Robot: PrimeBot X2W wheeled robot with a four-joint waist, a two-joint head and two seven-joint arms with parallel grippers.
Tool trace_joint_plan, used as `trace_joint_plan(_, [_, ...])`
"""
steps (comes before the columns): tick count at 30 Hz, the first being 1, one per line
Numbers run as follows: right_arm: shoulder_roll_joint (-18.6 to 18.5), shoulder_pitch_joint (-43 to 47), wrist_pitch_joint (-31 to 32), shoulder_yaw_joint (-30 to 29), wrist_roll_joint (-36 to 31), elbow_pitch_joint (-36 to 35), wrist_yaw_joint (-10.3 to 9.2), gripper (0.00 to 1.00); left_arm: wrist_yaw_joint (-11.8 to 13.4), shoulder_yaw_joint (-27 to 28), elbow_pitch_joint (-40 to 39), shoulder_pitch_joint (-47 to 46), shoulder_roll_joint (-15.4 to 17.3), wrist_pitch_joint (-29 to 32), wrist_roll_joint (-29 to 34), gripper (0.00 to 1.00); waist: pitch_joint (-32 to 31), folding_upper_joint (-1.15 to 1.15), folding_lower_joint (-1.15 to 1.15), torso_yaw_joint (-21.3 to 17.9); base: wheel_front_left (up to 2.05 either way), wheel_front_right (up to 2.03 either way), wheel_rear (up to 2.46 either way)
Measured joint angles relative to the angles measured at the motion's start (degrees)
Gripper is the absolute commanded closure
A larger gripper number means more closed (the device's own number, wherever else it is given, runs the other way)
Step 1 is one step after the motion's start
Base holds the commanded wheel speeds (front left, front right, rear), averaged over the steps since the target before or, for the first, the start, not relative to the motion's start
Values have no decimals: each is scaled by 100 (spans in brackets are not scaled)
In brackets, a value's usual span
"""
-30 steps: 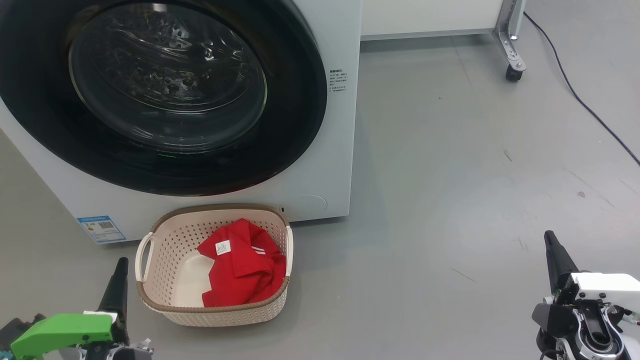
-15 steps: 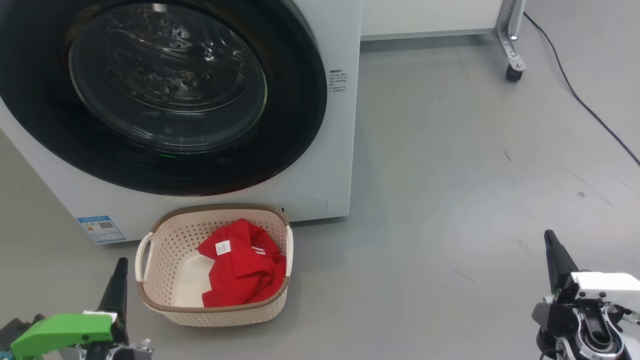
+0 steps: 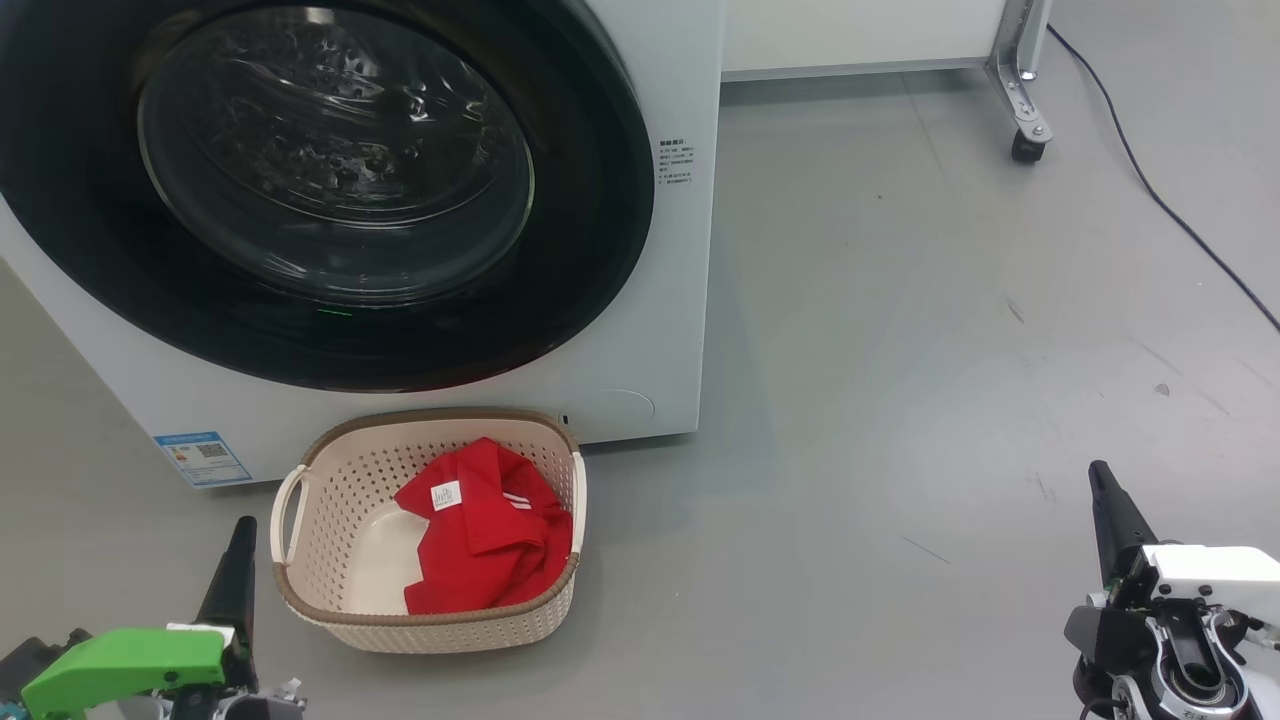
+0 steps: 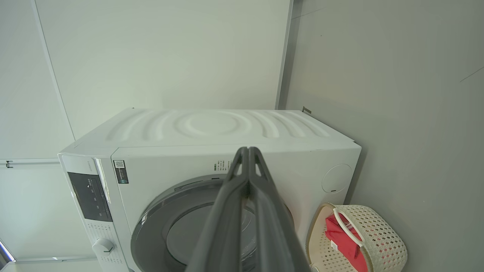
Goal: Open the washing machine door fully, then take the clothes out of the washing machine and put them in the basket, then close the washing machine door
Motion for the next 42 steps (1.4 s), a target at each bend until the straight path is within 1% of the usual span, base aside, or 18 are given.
trace_joint_plan(2, [0,0,0,-1,0,1,0,100,-37,1,3,-1,0,0,0,100,0,0,0,0,0,0,0])
trace_joint_plan(42, [3,-4,26,-25,0,37,26,100,-38,33,70,-21,-3,19,0,100,-2,0,0,0,0,0,0])
